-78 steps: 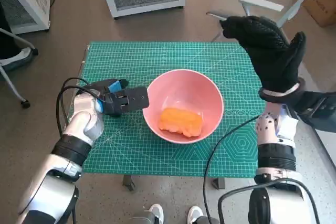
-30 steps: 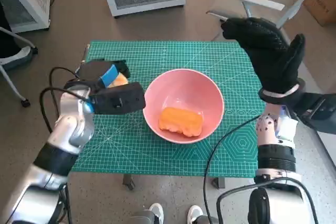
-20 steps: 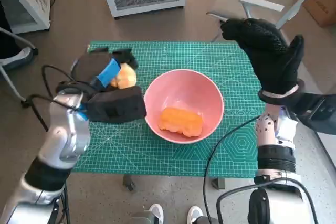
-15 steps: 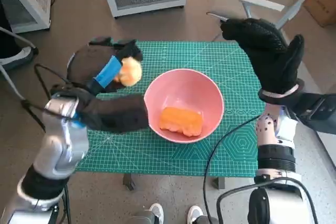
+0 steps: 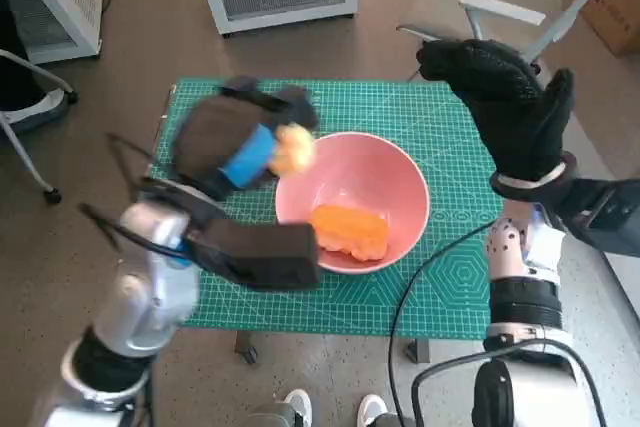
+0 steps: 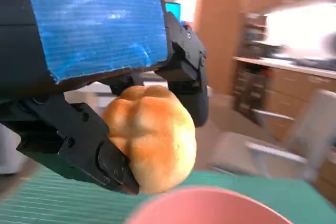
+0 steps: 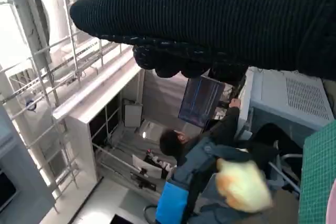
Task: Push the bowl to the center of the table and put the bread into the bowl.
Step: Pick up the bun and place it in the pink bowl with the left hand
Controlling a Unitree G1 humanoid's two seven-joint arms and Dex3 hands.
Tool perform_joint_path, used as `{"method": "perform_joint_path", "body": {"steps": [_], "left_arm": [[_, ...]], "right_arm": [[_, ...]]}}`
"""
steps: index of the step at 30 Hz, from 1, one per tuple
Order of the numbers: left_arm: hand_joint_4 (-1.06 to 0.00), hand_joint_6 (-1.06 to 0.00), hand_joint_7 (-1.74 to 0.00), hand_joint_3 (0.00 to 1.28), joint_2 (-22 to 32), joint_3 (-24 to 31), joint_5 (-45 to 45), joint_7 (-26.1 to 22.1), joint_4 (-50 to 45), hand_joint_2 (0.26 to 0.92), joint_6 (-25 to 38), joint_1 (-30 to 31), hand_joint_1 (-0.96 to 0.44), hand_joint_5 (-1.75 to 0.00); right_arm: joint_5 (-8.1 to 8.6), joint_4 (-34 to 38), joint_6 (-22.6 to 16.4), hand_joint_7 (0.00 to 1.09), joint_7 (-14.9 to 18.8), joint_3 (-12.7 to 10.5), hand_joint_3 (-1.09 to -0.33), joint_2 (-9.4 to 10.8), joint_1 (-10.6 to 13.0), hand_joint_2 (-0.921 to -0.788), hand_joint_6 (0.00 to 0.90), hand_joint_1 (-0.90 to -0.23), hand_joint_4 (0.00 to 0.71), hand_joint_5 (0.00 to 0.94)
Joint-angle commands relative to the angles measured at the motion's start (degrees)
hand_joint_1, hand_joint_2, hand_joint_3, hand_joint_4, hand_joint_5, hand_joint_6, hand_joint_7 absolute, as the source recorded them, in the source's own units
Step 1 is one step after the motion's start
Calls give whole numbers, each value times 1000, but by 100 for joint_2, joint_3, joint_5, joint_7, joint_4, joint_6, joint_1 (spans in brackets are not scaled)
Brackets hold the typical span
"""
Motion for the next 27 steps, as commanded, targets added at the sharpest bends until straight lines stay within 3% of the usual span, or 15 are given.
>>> {"method": "perform_joint_path", "body": {"steps": [1, 9, 14, 21, 27], "left_arm": [[-806, -651, -1167, 12, -187, -72, -110, 34, 195, 916, -343, -184, 2, -1018], [-827, -680, -1039, 14, -532, -174, -409, 179, 975, 906, -913, -320, 3, -1090], [-750, -688, -973, 50, -727, -346, -297, 20, 1412, 907, -887, -496, 5, -1237], [-707, -640, -1003, 79, -905, -453, -215, -84, 1741, 914, -749, -624, 7, -1296], [-753, -617, -1074, 86, -1058, -485, -274, -72, 2153, 901, -702, -707, 3, -1206]], "right_arm": [[-3, 23, -13, 523, 56, -6, -733, -8, 70, -921, 53, -636, 214, 2], [-18, -94, 32, 526, -20, -7, -733, -40, 159, -921, 53, -648, 216, 2], [11, -136, 106, 525, -41, -33, -726, -72, 200, -921, 55, -647, 216, 2], [16, -214, 199, 495, -89, -51, -712, -75, 240, -921, 94, -646, 219, 2], [33, -291, 298, 479, -117, -66, -699, -75, 285, -921, 114, -650, 222, 2]]}}
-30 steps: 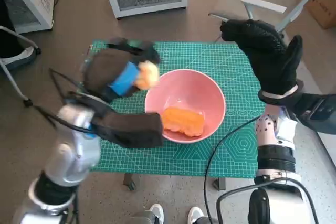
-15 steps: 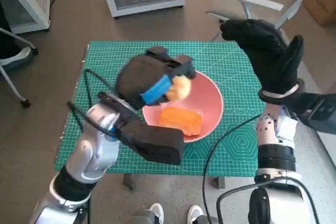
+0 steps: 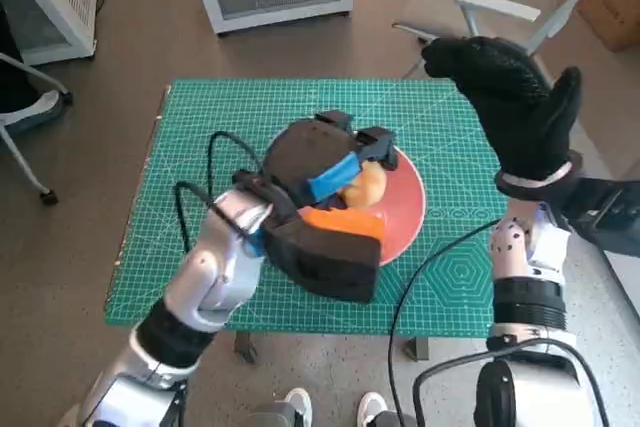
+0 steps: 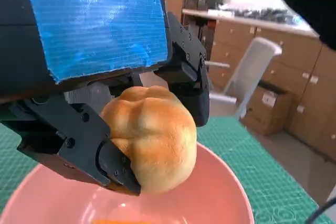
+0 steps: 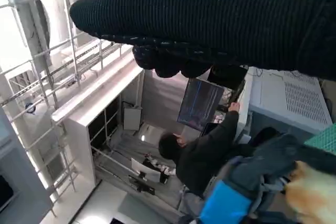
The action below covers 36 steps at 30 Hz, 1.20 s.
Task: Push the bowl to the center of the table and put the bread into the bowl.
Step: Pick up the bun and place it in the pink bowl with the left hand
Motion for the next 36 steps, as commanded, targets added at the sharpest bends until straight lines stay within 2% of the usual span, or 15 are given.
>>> {"method": "perform_joint_path", "body": {"steps": [1, 5, 6, 7, 8, 9, 10, 11, 13, 16, 20, 25, 36], "left_arm": [[-756, -618, -1077, 86, -90, -26, -45, -9, 284, 900, 19, -136, 3, -1200], [-763, -621, -1090, 86, -137, 55, -193, 15, 465, 896, -28, -139, 3, -1179], [-736, -624, -1061, 89, -150, 100, -286, -28, 505, 902, -15, -119, 4, -1230], [-656, -519, -1171, 158, -156, 148, -389, -121, 524, 909, 31, -94, 3, -1303], [-551, -454, -1076, 165, -158, 179, -463, -187, 536, 889, 65, -79, -9, -1160], [-457, -411, -840, 157, -155, 191, -508, -227, 541, 871, 89, -74, -26, -838], [-429, -412, -634, 129, -150, 193, -531, -242, 544, 870, 98, -75, -37, -572], [-425, -419, -549, 113, -135, 210, -592, -286, 550, 873, 98, -67, -41, -466], [-282, -361, -301, 58, -68, 260, -770, -439, 554, 853, 74, -42, -128, -191], [-169, -303, -160, 27, 35, 296, -950, -594, 590, 838, -8, -45, -248, -63], [-96, -263, -85, 14, 105, 304, -1076, -612, 729, 837, -124, -87, -396, -14], [-37, -229, -47, 17, 191, 374, -1172, -399, 985, 860, -402, -62, -520, -2], [0, -186, -14, 52, 234, 649, -1484, -153, 1073, 917, -635, 71, -631, 1]], "right_arm": [[29, -60, 126, 478, -47, -30, -697, -42, 191, -921, 115, -652, 222, 2], [19, -97, 148, 471, -64, -35, -692, -41, 204, -921, 119, -660, 222, 2], [13, -108, 146, 469, -71, -34, -691, -37, 206, -921, 121, -661, 222, 2], [5, -116, 142, 467, -80, -32, -691, -32, 204, -921, 122, -661, 222, 2], [-1, -122, 141, 466, -87, -30, -691, -29, 203, -921, 122, -658, 222, 2], [-5, -125, 141, 464, -92, -29, -691, -28, 203, -921, 122, -654, 222, 2], [-6, -128, 142, 462, -96, -28, -691, -27, 204, -921, 122, -652, 222, 2], [-11, -127, 136, 462, -101, -28, -691, -27, 201, -921, 122, -651, 222, 2], [-27, -125, 114, 458, -123, -26, -691, -23, 194, -921, 122, -642, 222, 2], [-62, -121, 81, 453, -155, -12, -690, -20, 182, -921, 122, -637, 224, 2], [-87, -103, 48, 446, -179, 2, -689, -25, 162, -921, 119, -637, 227, 3], [-115, -75, -12, 438, -206, 14, -688, -40, 127, -921, 119, -642, 228, 4], [-156, 2, -141, 426, -227, 74, -696, -39, 68, -921, 117, -642, 228, 2]]}}
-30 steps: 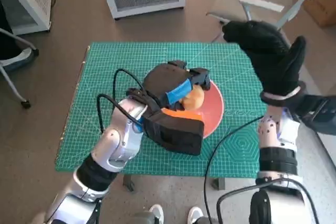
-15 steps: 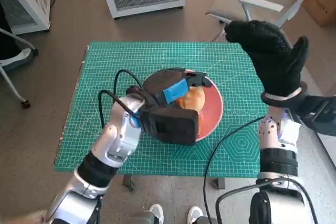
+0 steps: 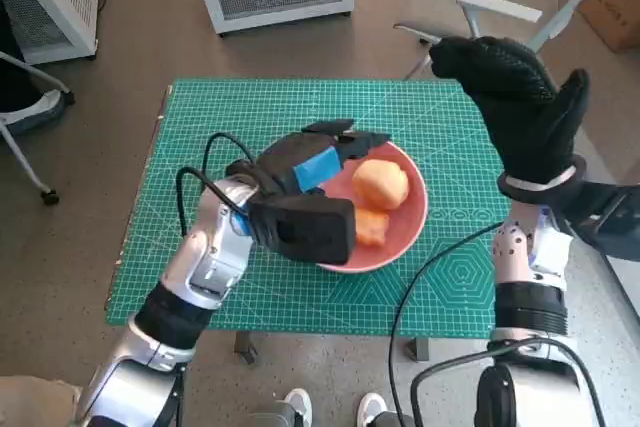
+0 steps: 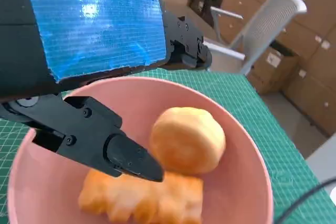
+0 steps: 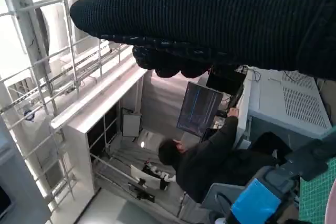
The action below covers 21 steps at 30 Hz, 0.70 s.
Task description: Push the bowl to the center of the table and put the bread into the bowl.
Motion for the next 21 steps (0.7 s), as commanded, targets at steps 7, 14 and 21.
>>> {"method": "perform_joint_path", "body": {"steps": [7, 14, 21], "left_arm": [[1, -182, -10, 160, 115, 633, -802, 108, -122, 921, -342, 253, -666, 1], [1, -175, -23, 288, 199, 1351, -1775, 37, -75, 921, -801, 338, -699, 1], [-10, -203, -42, 427, -103, 2275, -3285, -16, 492, 921, -1855, 325, -763, -4]], "right_arm": [[-118, 114, -32, 425, -53, 47, -699, -79, -65, -921, 115, -642, 228, 2], [-167, 122, -28, 429, -105, 40, -697, -105, -140, -921, 130, -643, 229, 2], [-290, 119, -65, 421, -269, 55, -697, -162, -245, -921, 125, -646, 231, 3]]}}
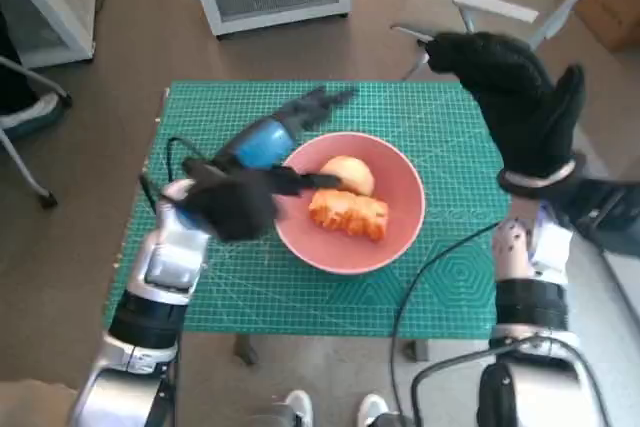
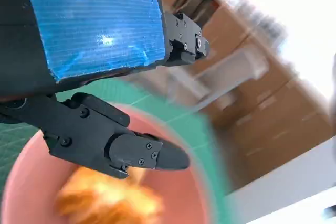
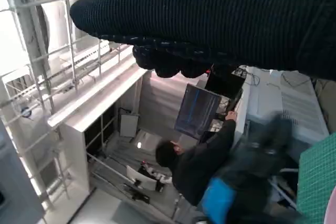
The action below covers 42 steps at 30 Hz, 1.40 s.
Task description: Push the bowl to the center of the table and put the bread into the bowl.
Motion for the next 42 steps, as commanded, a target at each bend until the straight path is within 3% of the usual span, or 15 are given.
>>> {"method": "perform_joint_path", "body": {"steps": [1, 5, 11, 15, 26, 29, 32, 42], "left_arm": [[-16, -205, -44, 442, -258, 693, -1074, -38, 333, 921, -682, -23, -756, -7], [-62, -225, -55, 466, -483, 1137, -1915, -78, 334, 921, -851, -48, -731, -27], [-86, -240, -63, 472, -518, 1223, -2176, -99, 333, 921, -911, -67, -728, -33], [-95, -250, -70, 458, -598, 1517, -2767, -5, -188, 921, -760, -55, -729, -33], [-134, -291, -115, 336, -595, 1553, -3061, 218, -960, 921, -381, 183, -716, -38], [-150, -174, -378, 313, -596, 1562, -3040, 227, -981, 921, -408, 194, -707, -12], [-155, -117, -499, 308, -604, 1560, -3023, 223, -966, 921, -427, 196, -704, -6], [-166, -93, -569, 303, -676, 1500, -2912, 250, -935, 921, -502, 229, -701, -6]], "right_arm": [[-138, 66, 12, 418, -144, 26, -696, -102, -101, -921, 123, -646, 231, 3], [-144, 96, 43, 407, -212, 28, -690, -127, -198, -921, 116, -645, 234, 3], [-129, 146, 44, 395, -228, 35, -686, -141, -249, -921, 118, -644, 236, 4], [-112, 104, 197, 359, -331, 50, -679, -124, -410, -921, 144, -640, 240, 3], [-134, 76, 252, 327, -502, 119, -671, -60, -517, -921, 169, -647, 247, 4], [-126, 63, 273, 319, -516, 137, -661, -49, -513, -921, 176, -661, 246, 3], [-115, 53, 288, 316, -509, 145, -660, -55, -501, -921, 180, -667, 246, 2], [-113, 23, 260, 306, -482, 154, -652, -69, -445, -921, 190, -670, 243, 0]]}}
